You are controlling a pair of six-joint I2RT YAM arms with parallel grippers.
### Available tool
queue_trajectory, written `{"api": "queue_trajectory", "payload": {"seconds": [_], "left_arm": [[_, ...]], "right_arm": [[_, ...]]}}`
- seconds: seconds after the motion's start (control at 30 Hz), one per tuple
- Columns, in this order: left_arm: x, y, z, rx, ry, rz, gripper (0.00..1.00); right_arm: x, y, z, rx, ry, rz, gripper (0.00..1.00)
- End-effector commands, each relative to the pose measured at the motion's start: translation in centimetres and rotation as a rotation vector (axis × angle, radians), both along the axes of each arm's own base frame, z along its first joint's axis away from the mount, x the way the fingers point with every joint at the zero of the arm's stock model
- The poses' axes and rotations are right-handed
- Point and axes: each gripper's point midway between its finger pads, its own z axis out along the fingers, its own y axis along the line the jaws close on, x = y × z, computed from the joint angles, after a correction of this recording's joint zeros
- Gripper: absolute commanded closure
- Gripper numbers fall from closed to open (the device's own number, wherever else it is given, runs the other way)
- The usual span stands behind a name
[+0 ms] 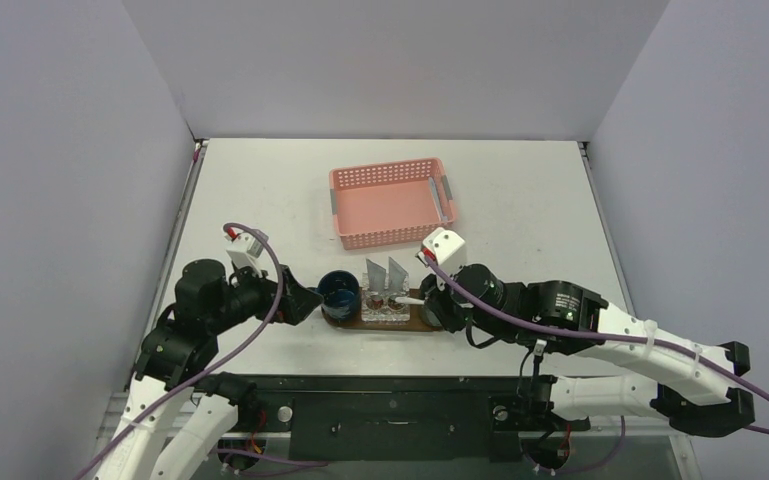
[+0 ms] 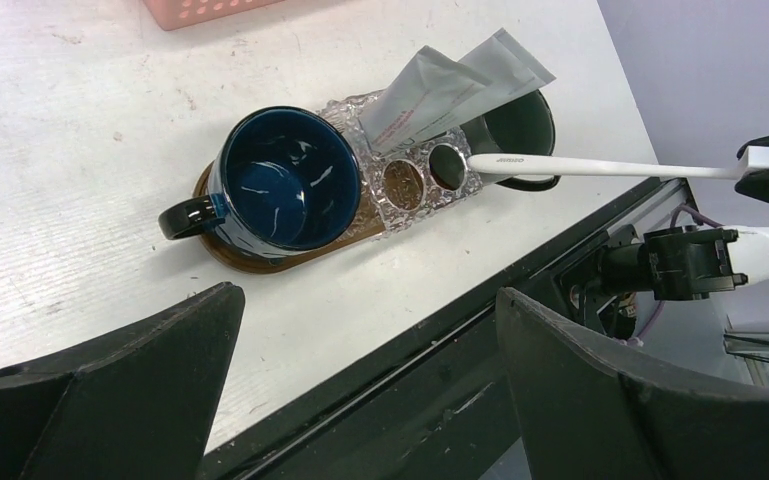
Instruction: Prepare toiletry sets of a toothbrush and toothpaste on the tray
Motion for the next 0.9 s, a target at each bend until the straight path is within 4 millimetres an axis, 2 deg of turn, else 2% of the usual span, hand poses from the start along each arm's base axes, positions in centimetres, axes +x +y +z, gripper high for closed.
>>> {"api": "queue_trajectory", "payload": {"seconds": [0.0,0.5,0.87], "left_arm": [[0.9,0.1,1.1,-0.006,-0.077,0.014,0.04],[1.2,0.5,1.0,0.0,-0.101,0.044,0.04],[1.2,0.4,0.8,0.001,-0.095,0.041,0.04]], "right_arm": [[1.0,1.4,0.2,0.048,-0.003,-0.022,1.0],[2.0,3.2,-3.5,0.007,0.07,-0.022,1.0],[3.5,4.0,-5.8,-0.001,0.062,-0.088,1.0]]}}
